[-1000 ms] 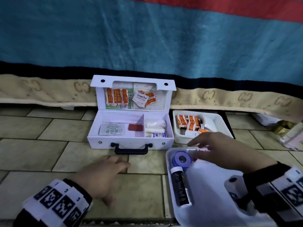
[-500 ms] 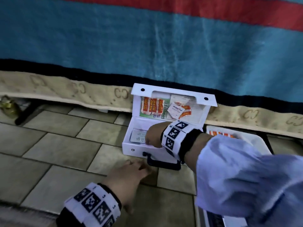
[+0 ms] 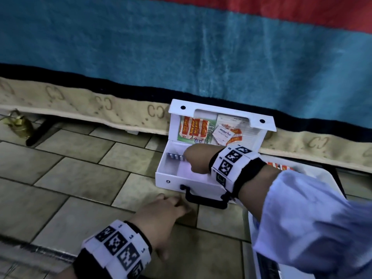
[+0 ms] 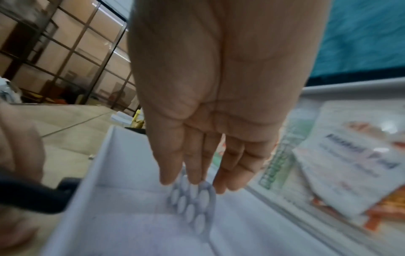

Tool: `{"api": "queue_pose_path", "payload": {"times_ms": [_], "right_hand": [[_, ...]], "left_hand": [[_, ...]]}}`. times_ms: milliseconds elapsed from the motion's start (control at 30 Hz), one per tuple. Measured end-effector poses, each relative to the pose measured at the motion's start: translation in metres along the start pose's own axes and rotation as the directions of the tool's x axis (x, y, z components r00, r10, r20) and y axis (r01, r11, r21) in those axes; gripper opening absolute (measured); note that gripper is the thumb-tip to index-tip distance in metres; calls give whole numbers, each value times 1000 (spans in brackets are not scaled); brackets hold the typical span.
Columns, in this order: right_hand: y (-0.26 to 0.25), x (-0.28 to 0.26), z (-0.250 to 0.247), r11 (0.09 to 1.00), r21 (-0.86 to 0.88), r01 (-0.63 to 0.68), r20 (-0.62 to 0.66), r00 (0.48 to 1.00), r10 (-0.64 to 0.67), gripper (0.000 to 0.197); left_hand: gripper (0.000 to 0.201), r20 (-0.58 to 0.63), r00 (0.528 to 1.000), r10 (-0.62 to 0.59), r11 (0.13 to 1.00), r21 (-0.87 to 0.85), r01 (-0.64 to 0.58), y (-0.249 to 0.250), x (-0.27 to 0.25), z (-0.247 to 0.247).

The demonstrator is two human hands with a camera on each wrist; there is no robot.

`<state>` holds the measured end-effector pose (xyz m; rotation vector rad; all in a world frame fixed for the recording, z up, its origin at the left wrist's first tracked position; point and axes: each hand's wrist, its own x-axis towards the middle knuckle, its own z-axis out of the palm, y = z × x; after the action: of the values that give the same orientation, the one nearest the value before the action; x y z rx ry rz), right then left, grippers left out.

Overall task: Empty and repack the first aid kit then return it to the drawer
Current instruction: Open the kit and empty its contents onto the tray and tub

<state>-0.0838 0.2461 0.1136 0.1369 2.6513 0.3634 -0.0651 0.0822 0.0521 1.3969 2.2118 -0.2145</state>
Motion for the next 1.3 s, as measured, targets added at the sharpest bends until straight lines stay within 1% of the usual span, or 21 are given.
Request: {"api": "queue_pose_path", "payload": {"times_ms": [67,133,200,267,333,367,433,467,500,567,667,767,867,967,1000,1033,1067,1100,1200,1233,1300], "right_hand": [[11,-6,-1,992,123,-17,-96,995,29,24],[23,-22,0,950,309,-52,-240,962,131,24],[33,-49,-1,897,439,-44,-372,900,226,19],[45,-79,2,871,491,-26,-466,837,288,20],[58,-114,10,818,575,3,-530,763,370,19],[65,-131,17,763,646,31,-540,725,428,21],[77,-167,35,605,794,59,-480,671,565,33],[82,-185,47,542,839,39,-428,662,615,37],[85,-201,58,499,866,1,-373,667,645,39],[89,-230,83,425,897,-117,-231,696,680,32],[86,-261,120,345,884,-315,-23,709,705,22],[78,-271,150,183,906,-382,173,728,664,17],[67,-267,167,105,877,-469,311,720,620,14],[55,-253,173,148,831,-536,371,732,571,12],[53,-249,176,214,788,-577,378,729,570,15],[50,-247,176,328,710,-623,367,725,583,22],[47,-246,174,448,604,-659,328,718,614,28],[45,-246,168,521,527,-672,260,711,653,31],[46,-240,129,595,511,-620,50,712,700,29],[49,-232,114,614,531,-584,7,727,686,28],[54,-208,87,686,564,-459,-79,798,598,24]], "left_hand": [[111,-6,1000,-14,1000,13,15,2,0,0],[111,-8,1000,-24,999,27,25,3,-1,-1],[113,-4,1000,-31,999,39,31,4,-2,-2],[114,-4,1000,-31,998,51,31,5,-2,-3],[114,-13,999,-30,998,55,31,7,-3,-4],[115,-20,999,-27,998,58,28,7,-3,-4],[116,-28,999,-19,998,56,20,7,-5,-6],[116,-25,1000,-15,998,57,16,7,-5,-6],[117,-20,1000,-11,998,64,12,8,-6,-7],[116,-5,1000,-14,996,84,14,11,-6,-8],[104,-4,999,-35,994,105,35,22,-5,-10],[91,-13,999,-29,995,97,30,33,-2,-14],[83,-24,1000,9,999,48,-7,43,-3,-20],[72,-42,998,41,999,20,-40,52,-7,-31],[64,-50,998,46,999,-19,-47,54,-8,-34],[54,-70,996,47,996,-72,-52,53,-9,-38],[44,-103,994,39,992,-119,-51,52,-11,-42],[38,-144,989,17,989,-146,-38,49,-11,-45],[29,-292,954,-67,988,-150,23,35,-8,-55],[27,-334,938,-95,987,-152,45,30,-6,-59],[24,-383,913,-139,986,-142,91,18,2,-65]]}}
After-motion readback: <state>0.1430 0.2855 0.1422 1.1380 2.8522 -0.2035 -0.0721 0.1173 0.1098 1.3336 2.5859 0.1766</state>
